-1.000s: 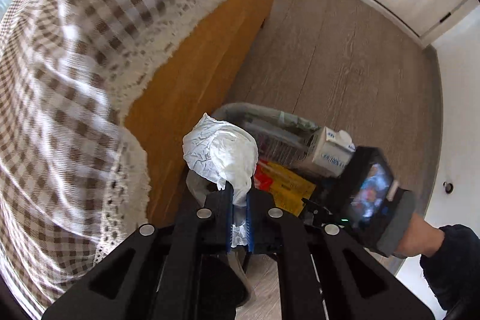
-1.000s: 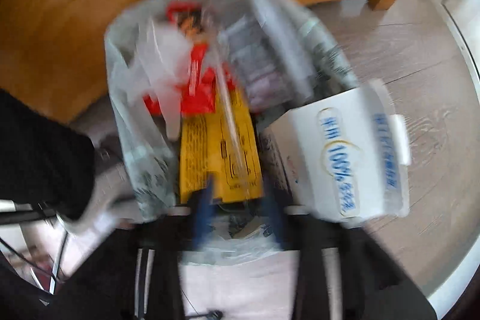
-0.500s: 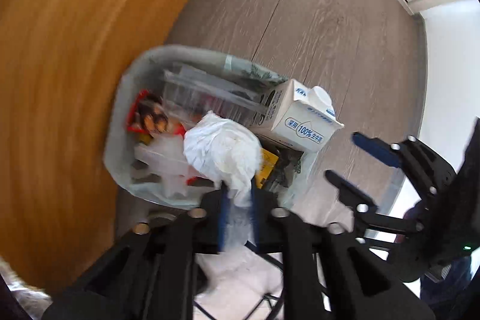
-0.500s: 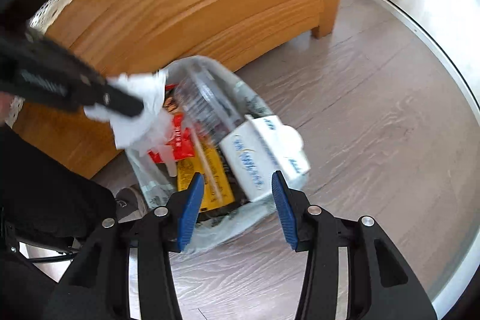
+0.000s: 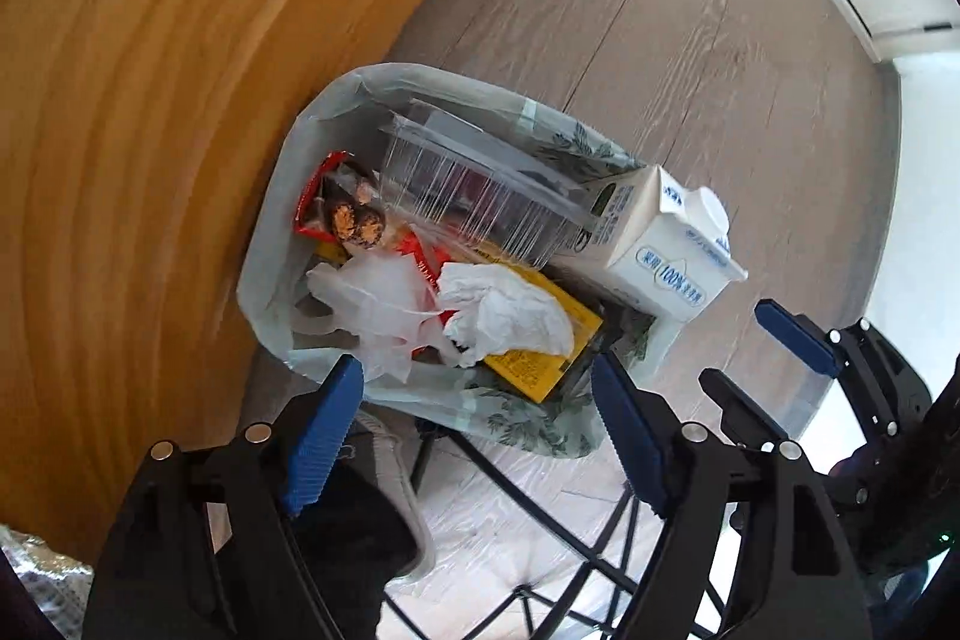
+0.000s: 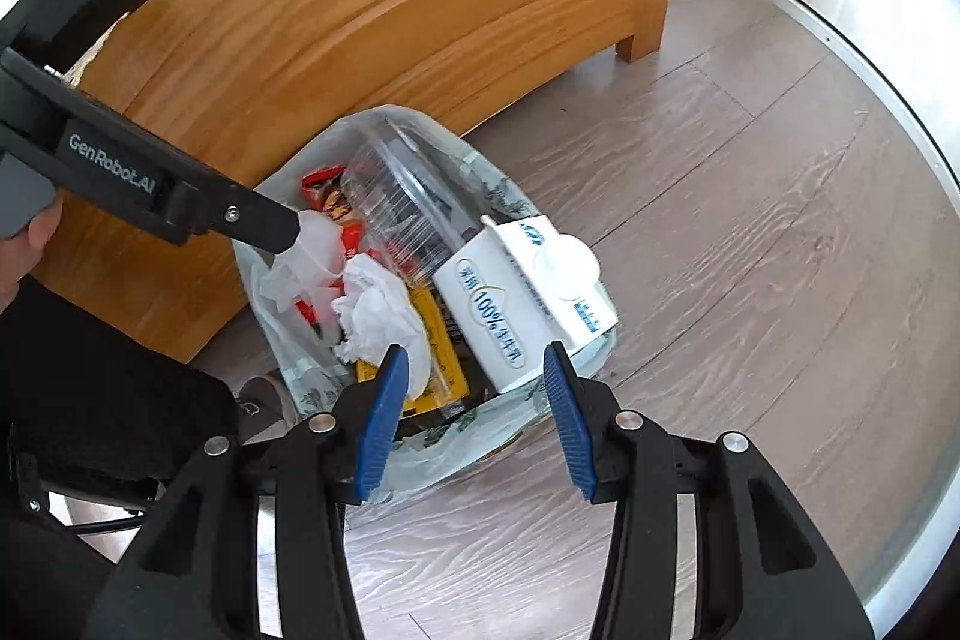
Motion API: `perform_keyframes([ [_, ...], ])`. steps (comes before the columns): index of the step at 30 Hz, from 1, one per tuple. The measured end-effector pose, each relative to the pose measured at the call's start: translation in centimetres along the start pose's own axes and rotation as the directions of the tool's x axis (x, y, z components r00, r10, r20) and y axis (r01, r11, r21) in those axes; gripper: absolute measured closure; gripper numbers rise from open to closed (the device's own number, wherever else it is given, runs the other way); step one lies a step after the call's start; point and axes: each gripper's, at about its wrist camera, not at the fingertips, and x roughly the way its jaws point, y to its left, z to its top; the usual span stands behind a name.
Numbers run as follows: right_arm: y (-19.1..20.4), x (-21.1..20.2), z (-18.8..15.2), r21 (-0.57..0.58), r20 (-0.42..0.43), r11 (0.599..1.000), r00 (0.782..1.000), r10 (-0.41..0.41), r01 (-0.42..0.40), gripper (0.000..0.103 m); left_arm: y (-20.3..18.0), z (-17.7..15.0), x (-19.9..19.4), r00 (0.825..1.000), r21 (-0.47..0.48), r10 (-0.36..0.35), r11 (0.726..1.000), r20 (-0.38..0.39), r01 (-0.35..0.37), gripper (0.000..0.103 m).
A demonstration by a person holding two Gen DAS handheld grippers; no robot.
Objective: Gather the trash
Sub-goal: 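Move both open tools back over the bed toward the remaining trash, then grasp the clear plastic bag with the left tool while the right tool grasps the red snack bag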
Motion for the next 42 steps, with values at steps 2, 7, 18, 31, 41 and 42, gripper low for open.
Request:
perform_keyframes([
  [2,0.2,-0.4,0.1,-0.005,0.001,1.000,1.000,-0.004,0.004,0.057,-0.3,-0.4,-0.8,1.000,0.022,0.024,0.999,0.010,-0.024,0.027],
  [7,0.5,-2.3,0.9,-0.001,0.029,1.000,1.000,-0.013,0.013,0.057,-0.2,-1.3,-5.6,0.990,0.064,0.045,0.997,0.134,-0.054,0.027],
  [18,3.4,-9.6,6.4,-0.080,0.070,0.984,0.986,-0.152,0.158,0.057,3.0,-6.7,-20.2,0.893,0.064,-0.057,0.997,0.446,0.032,0.027],
  [31,15.7,-20.8,17.6,-0.155,0.373,0.965,0.917,-0.143,0.213,0.041,19.2,-18.3,-33.9,0.645,-0.151,0.066,0.985,0.761,0.079,0.016],
  [41,35.4,-17.9,25.5,-0.341,0.464,0.937,0.880,0.100,0.074,0.040,40.7,-26.2,-35.8,0.545,-0.487,0.288,0.833,0.788,0.264,0.012],
  [42,37.4,-17.4,25.9,-0.357,0.465,0.932,0.877,0.119,0.062,0.040,43.0,-26.9,-35.8,0.542,-0.505,0.290,0.808,0.789,0.303,0.012],
])
